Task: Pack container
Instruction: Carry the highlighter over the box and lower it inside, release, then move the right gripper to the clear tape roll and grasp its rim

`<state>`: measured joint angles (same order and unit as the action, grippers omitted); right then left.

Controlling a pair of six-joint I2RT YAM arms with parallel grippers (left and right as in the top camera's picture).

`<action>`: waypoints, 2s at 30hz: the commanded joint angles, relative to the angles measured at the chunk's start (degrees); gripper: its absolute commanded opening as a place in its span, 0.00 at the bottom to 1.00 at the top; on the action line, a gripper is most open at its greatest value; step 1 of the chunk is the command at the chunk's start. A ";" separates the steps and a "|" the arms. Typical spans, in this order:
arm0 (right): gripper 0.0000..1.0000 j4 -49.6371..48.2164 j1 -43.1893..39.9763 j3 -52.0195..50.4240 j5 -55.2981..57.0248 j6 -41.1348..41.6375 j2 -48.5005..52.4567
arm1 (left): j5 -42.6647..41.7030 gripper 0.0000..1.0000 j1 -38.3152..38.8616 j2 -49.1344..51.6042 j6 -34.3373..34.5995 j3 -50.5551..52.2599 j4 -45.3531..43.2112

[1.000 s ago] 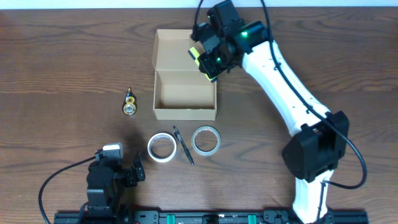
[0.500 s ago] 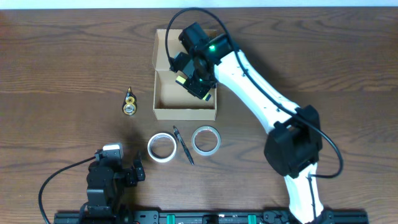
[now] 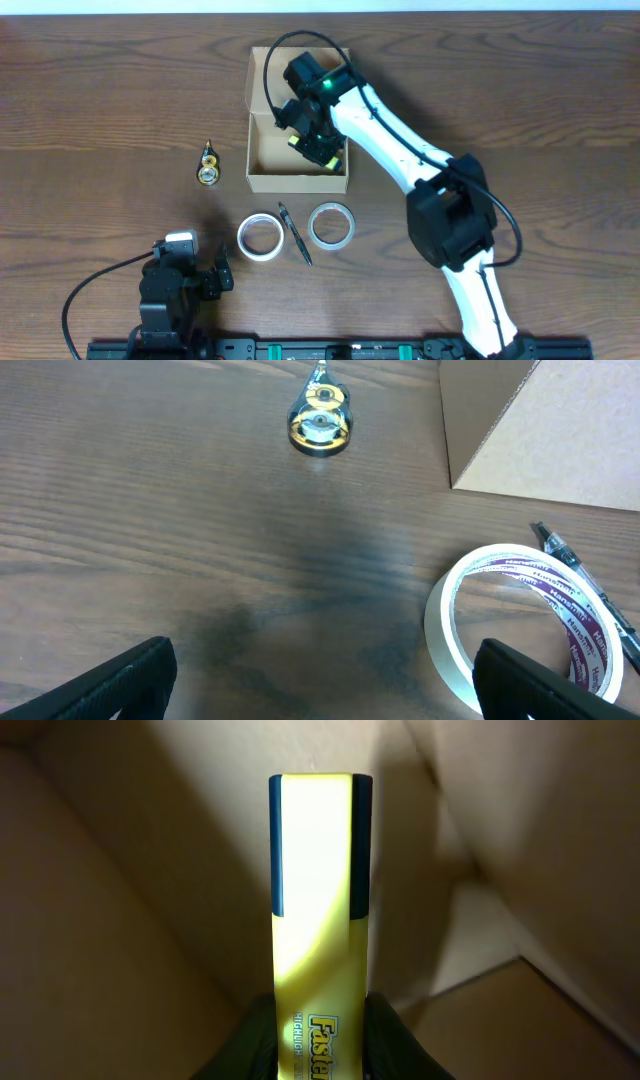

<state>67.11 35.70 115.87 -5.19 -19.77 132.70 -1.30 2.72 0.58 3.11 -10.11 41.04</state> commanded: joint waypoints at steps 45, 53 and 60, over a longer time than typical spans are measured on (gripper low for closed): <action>0.91 -0.81 0.39 6.01 2.40 3.41 -16.39 | 0.37 0.95 -0.22 -0.37 -0.37 0.94 0.31; 0.99 10.86 -0.63 5.99 3.58 12.20 -26.84 | 0.37 0.95 -0.22 -0.37 -0.37 0.94 0.31; 0.99 21.40 -2.36 3.58 5.84 16.63 -31.85 | 0.37 0.95 -0.22 -0.37 -0.37 0.94 0.31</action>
<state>87.39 34.02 120.81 -0.58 -6.63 103.44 -1.30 2.72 0.58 3.11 -10.11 41.04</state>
